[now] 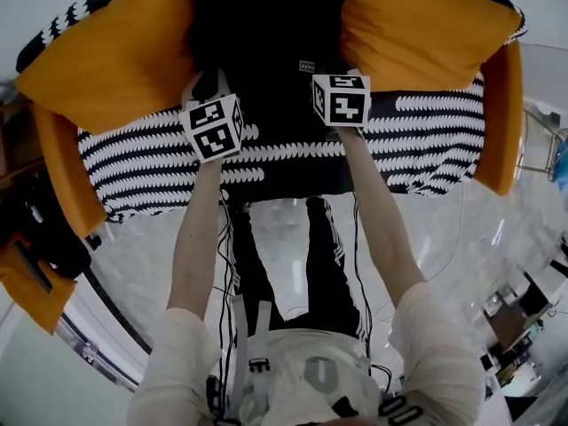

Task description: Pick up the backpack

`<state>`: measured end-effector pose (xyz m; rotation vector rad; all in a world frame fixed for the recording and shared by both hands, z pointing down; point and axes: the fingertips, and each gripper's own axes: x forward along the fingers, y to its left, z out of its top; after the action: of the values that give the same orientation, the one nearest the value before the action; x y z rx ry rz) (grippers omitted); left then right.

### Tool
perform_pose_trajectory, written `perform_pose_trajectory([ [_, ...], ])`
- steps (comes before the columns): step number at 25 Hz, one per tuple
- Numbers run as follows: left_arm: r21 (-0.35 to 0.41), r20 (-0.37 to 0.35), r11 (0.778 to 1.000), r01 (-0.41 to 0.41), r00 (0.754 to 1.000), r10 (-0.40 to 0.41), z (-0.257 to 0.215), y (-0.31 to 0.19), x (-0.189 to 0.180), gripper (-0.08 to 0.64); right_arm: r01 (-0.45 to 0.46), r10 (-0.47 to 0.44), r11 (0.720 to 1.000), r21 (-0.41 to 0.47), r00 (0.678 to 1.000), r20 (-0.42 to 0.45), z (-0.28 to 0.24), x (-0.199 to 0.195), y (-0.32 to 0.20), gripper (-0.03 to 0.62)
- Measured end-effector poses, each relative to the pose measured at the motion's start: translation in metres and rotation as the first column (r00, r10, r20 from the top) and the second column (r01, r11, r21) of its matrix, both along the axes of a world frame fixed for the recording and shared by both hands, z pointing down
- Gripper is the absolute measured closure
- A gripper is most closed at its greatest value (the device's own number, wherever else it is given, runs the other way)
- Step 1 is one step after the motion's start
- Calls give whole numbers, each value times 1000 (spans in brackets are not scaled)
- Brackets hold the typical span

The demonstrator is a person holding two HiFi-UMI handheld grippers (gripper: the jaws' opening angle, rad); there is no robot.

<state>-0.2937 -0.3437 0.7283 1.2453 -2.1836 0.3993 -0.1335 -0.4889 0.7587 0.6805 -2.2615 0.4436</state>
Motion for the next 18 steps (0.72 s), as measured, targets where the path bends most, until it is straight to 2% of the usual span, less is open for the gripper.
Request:
perform_pose_trajectory([
  [4, 54, 16, 998, 33, 999, -33, -40, 8, -2, 525, -33, 33, 999, 5, 999, 23, -29, 10, 9, 577],
  [9, 128, 43, 990, 64, 997, -70, -113, 29, -1, 531, -66, 63, 997, 46, 996, 62, -96, 19, 25, 577],
  [14, 234, 87, 969, 75, 991, -97, -208, 55, -6, 532, -86, 68, 989, 123, 988, 142, -192, 13, 41, 577],
  [18, 321, 130, 945, 68, 985, -114, -292, 71, 7, 532, -95, 49, 975, 199, 973, 224, -283, 22, 54, 577],
])
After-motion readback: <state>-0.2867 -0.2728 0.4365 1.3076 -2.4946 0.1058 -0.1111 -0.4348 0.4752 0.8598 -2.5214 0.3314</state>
